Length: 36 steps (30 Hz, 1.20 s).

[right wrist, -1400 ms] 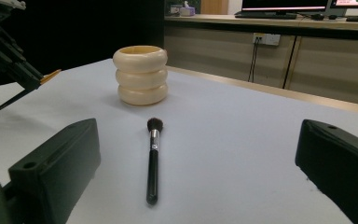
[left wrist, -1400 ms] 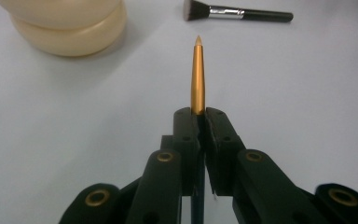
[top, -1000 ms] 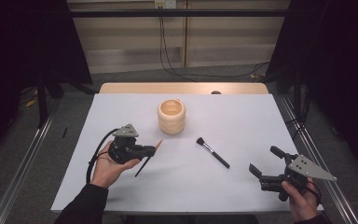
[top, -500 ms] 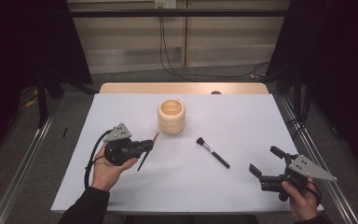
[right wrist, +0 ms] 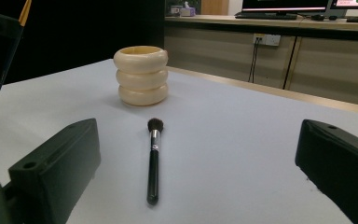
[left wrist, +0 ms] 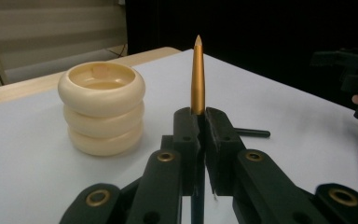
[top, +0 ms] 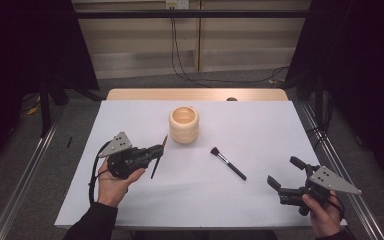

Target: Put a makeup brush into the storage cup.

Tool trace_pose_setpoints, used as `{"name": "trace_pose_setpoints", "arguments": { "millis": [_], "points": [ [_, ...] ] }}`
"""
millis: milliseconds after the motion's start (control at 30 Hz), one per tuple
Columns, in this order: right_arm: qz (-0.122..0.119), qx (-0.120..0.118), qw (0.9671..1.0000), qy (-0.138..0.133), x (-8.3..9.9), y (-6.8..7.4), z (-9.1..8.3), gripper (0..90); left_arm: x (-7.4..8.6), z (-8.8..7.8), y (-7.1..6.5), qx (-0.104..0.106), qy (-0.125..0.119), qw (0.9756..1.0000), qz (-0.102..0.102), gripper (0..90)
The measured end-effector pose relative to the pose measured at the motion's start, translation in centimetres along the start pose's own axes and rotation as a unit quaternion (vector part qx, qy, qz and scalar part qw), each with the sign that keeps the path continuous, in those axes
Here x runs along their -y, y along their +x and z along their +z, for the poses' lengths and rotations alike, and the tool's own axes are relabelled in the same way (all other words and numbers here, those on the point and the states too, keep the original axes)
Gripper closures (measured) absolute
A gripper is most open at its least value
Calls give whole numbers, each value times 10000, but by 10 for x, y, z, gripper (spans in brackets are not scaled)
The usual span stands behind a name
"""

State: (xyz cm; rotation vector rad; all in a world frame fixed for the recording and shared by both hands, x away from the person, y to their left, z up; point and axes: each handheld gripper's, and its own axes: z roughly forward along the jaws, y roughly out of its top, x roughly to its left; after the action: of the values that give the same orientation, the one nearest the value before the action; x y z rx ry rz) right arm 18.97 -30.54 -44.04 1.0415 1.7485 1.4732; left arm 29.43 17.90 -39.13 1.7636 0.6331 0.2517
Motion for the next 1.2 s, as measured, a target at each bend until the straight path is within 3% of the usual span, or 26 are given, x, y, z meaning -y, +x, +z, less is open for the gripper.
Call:
{"name": "trace_pose_setpoints", "arguments": {
  "millis": [67, 133, 233, 467, 500, 800, 900, 933, 1033, 1200],
  "points": [
    [-7, -1, 10000, -7, 0, 0, 0, 0, -1, -2, 0, -119, -56, 9999, 12, 839],
    [-5, 10, 10000, -3, 0, 0, 0, 0, -1, -2, 0, -22, -154, 9999, -13, 839],
    [-6, 8, 10000, 7, 0, 0, 0, 0, -4, -4, 0, -304, -264, 9992, -73, 838],
    [-38, -35, 10000, -26, 0, 0, 0, 0, -8, -9, 1, -228, -412, 9989, -60, 838],
    [-31, -21, 10000, -42, 0, 0, 0, 0, -10, -10, 0, -254, -461, 9985, -130, 838],
    [-34, -21, 10000, -62, 0, 0, 0, 0, -13, -15, -1, -402, -437, 9982, 2, 838],
    [-38, -30, 10000, -72, 0, 0, 0, 0, -14, -14, -2, -286, -504, 9983, -27, 838],
    [-32, -23, 10000, -79, 1, 0, 0, 0, -15, -14, -2, -389, -450, 9982, 0, 838],
    [-17, -40, 10000, -50, 0, 0, 1, 0, -18, -12, 0, -284, -478, 9985, -19, 838],
    [-26, -52, 10000, -54, 1, 0, 1, 0, -23, -8, -1, -362, -488, 9982, 1, 838]
  ]
}}
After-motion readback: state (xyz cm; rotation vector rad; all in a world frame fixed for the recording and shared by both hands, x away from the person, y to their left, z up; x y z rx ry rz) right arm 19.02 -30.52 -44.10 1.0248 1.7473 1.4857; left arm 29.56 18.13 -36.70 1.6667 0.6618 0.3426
